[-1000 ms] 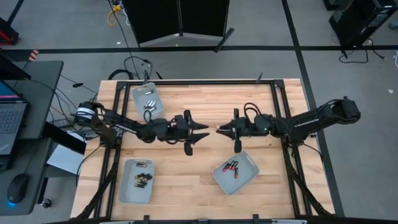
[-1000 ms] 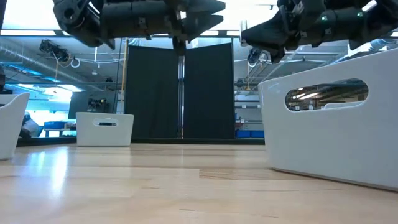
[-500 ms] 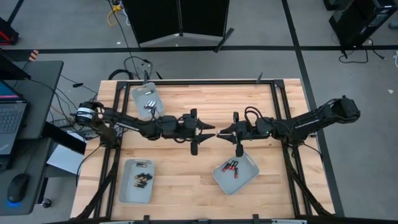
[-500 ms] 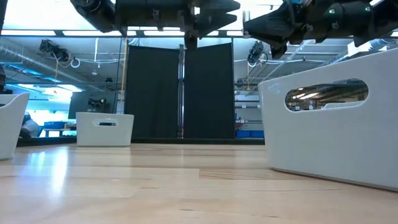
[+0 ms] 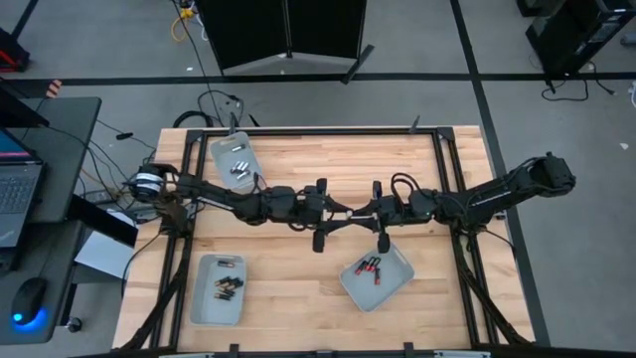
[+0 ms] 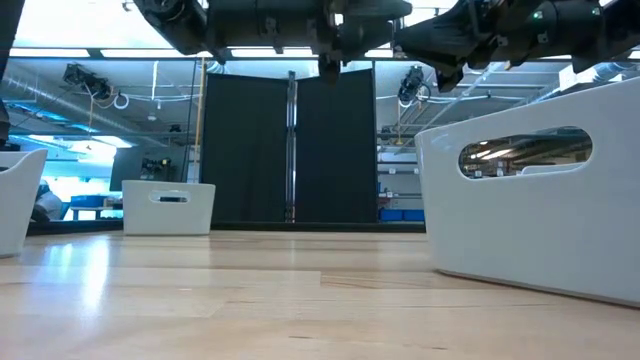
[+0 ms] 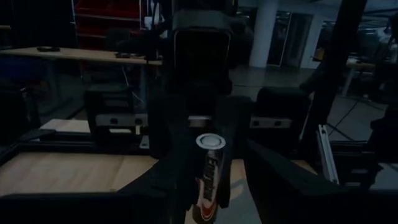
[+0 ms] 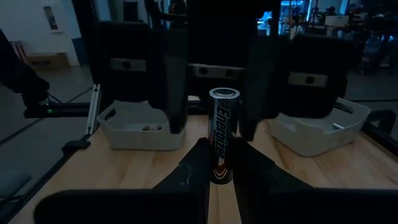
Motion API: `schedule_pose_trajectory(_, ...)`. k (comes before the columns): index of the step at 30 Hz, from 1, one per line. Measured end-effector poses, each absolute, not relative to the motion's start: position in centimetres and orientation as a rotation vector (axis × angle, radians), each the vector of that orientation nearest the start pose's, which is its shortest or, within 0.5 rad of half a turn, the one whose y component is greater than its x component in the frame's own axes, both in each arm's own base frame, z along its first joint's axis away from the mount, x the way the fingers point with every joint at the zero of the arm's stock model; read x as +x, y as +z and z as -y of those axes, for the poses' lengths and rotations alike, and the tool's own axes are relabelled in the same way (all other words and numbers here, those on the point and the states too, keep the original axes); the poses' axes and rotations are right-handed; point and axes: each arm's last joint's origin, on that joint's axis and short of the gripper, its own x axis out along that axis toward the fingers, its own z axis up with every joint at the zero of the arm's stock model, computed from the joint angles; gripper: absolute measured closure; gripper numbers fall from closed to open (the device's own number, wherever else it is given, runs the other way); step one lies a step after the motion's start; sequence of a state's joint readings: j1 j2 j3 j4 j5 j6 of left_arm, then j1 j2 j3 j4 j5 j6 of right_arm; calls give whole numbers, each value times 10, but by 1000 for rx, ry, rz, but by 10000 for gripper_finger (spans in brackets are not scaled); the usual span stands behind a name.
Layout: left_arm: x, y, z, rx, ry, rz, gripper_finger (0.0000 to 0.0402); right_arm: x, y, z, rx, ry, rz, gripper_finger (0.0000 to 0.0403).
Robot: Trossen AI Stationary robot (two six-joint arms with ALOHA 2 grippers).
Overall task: Sort batteries
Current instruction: Put the silver battery into the top left gray bin
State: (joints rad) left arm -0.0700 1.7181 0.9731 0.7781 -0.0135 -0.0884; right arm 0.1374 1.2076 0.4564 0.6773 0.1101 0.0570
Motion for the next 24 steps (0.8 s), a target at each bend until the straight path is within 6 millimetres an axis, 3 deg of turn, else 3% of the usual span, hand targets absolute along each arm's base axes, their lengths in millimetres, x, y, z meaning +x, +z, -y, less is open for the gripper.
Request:
schedule_pose_trajectory(7, 377, 250, 27, -89, -96, 45, 254, 240, 220, -34, 41, 41, -71, 349)
schedule_pose_trajectory(16, 377, 246, 27, -83, -100, 22, 320, 240, 221, -34, 42, 41, -62, 349)
schedule_pose_trajectory(24, 377, 246, 25, -52, -123, 22, 345, 240, 222, -34, 41, 42, -56, 349)
